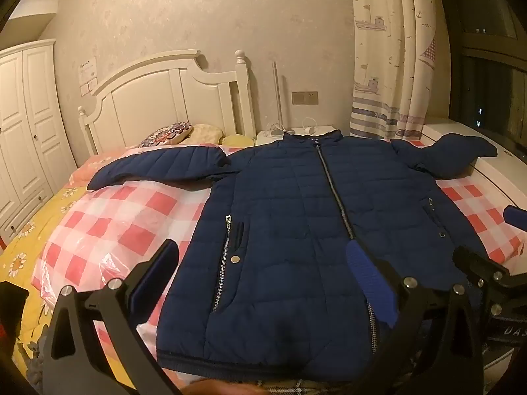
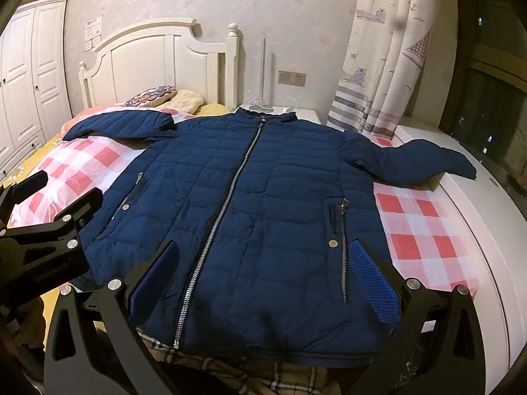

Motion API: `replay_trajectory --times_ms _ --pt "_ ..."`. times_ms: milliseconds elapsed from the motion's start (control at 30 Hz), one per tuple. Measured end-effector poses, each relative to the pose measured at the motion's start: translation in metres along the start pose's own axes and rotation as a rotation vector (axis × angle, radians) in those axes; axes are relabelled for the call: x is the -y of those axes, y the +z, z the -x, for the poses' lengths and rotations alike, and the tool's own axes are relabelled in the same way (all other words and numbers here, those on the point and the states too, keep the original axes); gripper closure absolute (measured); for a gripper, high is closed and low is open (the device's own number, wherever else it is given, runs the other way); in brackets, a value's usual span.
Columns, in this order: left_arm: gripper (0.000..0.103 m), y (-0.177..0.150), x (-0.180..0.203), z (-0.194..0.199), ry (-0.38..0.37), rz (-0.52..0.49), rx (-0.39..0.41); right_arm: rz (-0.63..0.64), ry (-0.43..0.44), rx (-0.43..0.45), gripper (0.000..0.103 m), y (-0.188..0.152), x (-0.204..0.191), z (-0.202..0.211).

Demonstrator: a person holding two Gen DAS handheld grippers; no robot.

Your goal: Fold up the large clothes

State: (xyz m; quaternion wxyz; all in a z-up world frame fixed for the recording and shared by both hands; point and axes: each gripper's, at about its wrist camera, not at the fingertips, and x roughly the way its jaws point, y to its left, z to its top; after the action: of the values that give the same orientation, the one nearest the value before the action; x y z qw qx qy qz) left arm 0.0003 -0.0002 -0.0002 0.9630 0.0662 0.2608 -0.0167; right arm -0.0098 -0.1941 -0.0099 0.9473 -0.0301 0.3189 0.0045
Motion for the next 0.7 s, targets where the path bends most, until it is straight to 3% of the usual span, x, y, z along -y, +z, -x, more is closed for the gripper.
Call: replay_trajectory --times_ms 233,700 --pt "0.002 -0.0001 0.0001 0.0007 -0.002 0.000 0.001 0.002 0.033 -0.002 0.004 -0.0020 0.0014 -0.0003" --pt "0.002 -0.0048 0.0037 -0.0016 -0.017 -0.014 -0.012 -0.003 0.002 -0.004 0.004 0.0006 0.0007 -0.0003"
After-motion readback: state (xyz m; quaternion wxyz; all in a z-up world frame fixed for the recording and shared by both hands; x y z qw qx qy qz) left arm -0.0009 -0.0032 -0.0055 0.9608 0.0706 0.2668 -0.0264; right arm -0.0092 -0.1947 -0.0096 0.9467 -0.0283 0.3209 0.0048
